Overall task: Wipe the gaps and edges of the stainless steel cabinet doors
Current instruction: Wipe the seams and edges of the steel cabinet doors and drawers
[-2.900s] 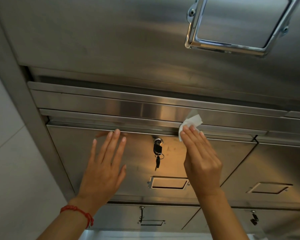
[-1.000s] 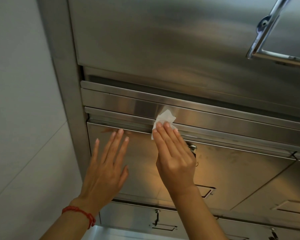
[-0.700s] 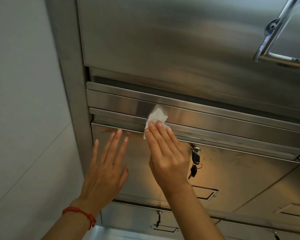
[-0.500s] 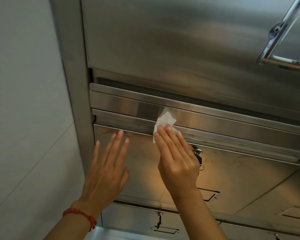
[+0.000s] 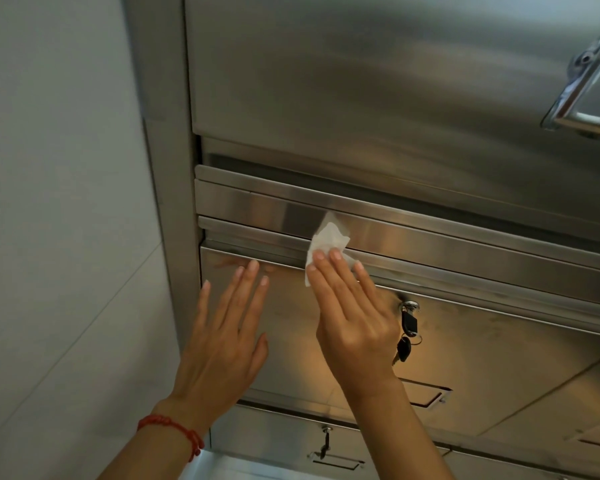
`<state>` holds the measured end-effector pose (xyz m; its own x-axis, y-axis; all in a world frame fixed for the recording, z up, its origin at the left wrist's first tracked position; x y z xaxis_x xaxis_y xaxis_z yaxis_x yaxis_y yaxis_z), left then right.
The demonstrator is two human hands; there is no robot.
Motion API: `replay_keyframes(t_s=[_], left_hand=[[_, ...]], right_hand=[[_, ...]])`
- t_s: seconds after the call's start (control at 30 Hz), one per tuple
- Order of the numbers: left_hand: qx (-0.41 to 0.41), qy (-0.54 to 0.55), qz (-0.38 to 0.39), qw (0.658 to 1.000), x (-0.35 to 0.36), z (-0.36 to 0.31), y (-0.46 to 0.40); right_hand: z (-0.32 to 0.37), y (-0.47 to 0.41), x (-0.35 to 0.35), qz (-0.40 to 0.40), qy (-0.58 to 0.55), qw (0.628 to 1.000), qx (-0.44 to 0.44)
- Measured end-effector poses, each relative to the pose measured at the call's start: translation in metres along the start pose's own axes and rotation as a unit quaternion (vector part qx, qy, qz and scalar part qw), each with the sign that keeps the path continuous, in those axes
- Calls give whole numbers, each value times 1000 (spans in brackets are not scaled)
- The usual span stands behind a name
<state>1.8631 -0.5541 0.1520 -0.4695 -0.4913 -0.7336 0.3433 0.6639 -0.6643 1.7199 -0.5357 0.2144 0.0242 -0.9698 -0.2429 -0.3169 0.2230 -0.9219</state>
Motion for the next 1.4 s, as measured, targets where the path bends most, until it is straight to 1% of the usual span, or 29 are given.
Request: replay_keyframes(t_s=[0.23,0.43,0.67,0.93,1.07,1.23,1.4], left_hand=[[-4,4,-4,1000,1,0,2],[-8,11,-10,1000,0,-1,2],[-12,20,-13,1000,1,-1,2],[-11,16,-11,1000,0,-1,1],[-7,25,-17,1000,1,-4,1],[-12,26,-17,999,-2,-4,1],[-15,45,-17,999,1,-7,1]], right_hand=[[17,-11,8,-2,-19,999,-25],[5,-3,2,3,-9,999,-31],[21,-15,9,0,-25,998,-49],[18,-15,8,-1,-24,998,-61],[27,-24,11,0,-39,995,-87],[15,-20,7,18,-29,991,-126],[24,-32,10,8,-34,988,-151]])
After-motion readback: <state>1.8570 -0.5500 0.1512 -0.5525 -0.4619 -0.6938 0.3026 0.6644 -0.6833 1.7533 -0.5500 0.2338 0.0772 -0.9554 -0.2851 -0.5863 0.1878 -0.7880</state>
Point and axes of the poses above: each hand's wrist, its own y-axis away from the middle knuckle, its own x-axis out of the palm, z = x × y, the point moved 3 cm from there along -y, towards the middle knuckle, and after that the axes turned 13 degrees about y, right-handed, at the moved point
